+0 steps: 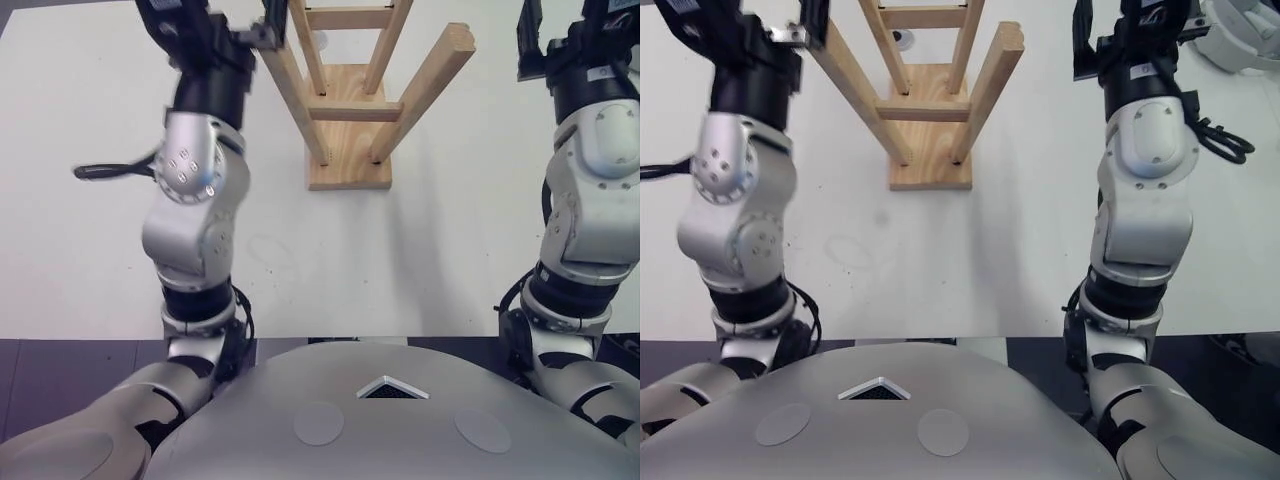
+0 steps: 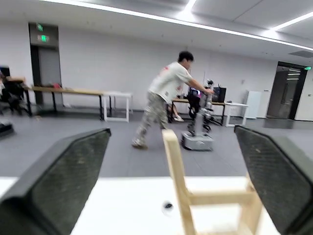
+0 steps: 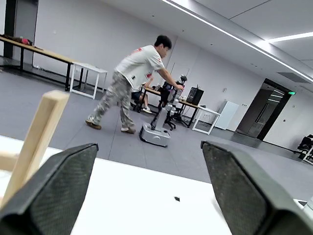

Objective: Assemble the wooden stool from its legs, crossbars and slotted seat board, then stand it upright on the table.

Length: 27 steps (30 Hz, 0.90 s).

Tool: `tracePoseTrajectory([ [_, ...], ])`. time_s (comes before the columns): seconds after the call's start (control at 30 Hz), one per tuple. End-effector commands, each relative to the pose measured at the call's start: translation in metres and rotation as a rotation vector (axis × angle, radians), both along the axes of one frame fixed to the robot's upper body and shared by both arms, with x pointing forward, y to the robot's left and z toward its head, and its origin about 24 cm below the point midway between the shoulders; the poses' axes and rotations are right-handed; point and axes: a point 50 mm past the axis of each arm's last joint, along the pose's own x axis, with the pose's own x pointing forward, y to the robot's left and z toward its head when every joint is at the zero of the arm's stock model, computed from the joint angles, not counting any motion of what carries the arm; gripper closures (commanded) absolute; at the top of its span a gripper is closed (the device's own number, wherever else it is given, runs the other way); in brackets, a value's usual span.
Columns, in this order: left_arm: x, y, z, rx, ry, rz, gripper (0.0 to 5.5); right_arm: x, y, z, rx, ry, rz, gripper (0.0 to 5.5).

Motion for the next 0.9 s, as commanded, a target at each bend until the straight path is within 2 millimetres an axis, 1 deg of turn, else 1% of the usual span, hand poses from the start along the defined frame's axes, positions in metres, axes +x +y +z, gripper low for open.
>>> tracePoseTrajectory([
  [0.03, 0.031, 0.01, 0.053, -0.049, -0.119, -0.053, 0.33, 0.012, 0.0, 0.049, 0.127, -0.171, 0.138, 1.56],
  [0.07, 0.034, 0.001, 0.063, -0.061, -0.126, -0.125, 0.33, 0.013, 0.002, 0.065, 0.146, -0.215, 0.178, 1.56],
  [0.13, 0.033, -0.015, 0.075, -0.058, -0.124, -0.24, 0.33, 0.01, 0.006, 0.09, 0.169, -0.273, 0.246, 1.56],
  [0.2, 0.028, -0.024, 0.074, -0.06, -0.084, -0.311, 0.33, 0.004, 0.016, 0.109, 0.227, -0.307, 0.327, 1.56],
  [0.27, 0.027, -0.021, 0.066, -0.068, -0.031, -0.323, 0.33, -0.001, 0.026, 0.116, 0.294, -0.297, 0.399, 1.56],
  [0.33, 0.026, -0.018, 0.061, -0.075, 0.006, -0.325, 0.33, -0.004, 0.035, 0.111, 0.348, -0.249, 0.445, 1.56],
  [0.4, 0.028, -0.015, 0.051, -0.068, 0.048, -0.324, 0.33, -0.001, 0.049, 0.088, 0.361, -0.113, 0.477, 1.56],
  [0.43, 0.03, -0.018, 0.041, -0.071, 0.075, -0.337, 0.33, 0.003, 0.054, 0.067, 0.382, -0.012, 0.468, 1.56],
  [0.47, 0.034, -0.019, 0.028, -0.067, 0.113, -0.334, 0.33, 0.006, 0.058, 0.048, 0.4, 0.084, 0.453, 1.56],
  [0.5, 0.04, -0.025, 0.008, -0.044, 0.181, -0.356, 0.33, 0.009, 0.062, 0.025, 0.416, 0.192, 0.426, 1.56],
  [0.53, 0.043, -0.032, -0.014, 0.021, 0.251, -0.363, 0.33, 0.01, 0.067, 0.004, 0.413, 0.291, 0.424, 1.56],
  [0.57, 0.044, -0.038, -0.032, 0.073, 0.305, -0.377, 0.33, 0.01, 0.07, -0.012, 0.378, 0.365, 0.421, 1.56],
  [0.6, 0.044, -0.041, -0.046, 0.111, 0.345, -0.391, 0.33, 0.009, 0.072, -0.021, 0.348, 0.402, 0.418, 1.56],
  [0.63, 0.044, -0.04, -0.054, 0.137, 0.36, -0.388, 0.33, 0.009, 0.074, -0.023, 0.331, 0.412, 0.423, 1.56],
  [0.67, 0.045, -0.038, -0.055, 0.143, 0.359, -0.383, 0.33, 0.01, 0.074, -0.019, 0.327, 0.392, 0.425, 1.56],
  [0.8, 0.047, -0.038, -0.044, 0.148, 0.307, -0.388, 0.33, 0.012, 0.076, 0.011, 0.334, 0.241, 0.453, 1.56],
  [0.87, 0.046, -0.037, -0.035, 0.13, 0.269, -0.385, 0.33, 0.013, 0.073, 0.03, 0.322, 0.117, 0.45, 1.56],
  [0.9, 0.046, -0.032, -0.023, 0.101, 0.232, -0.368, 0.33, 0.012, 0.068, 0.042, 0.321, 0.036, 0.435, 1.56],
])
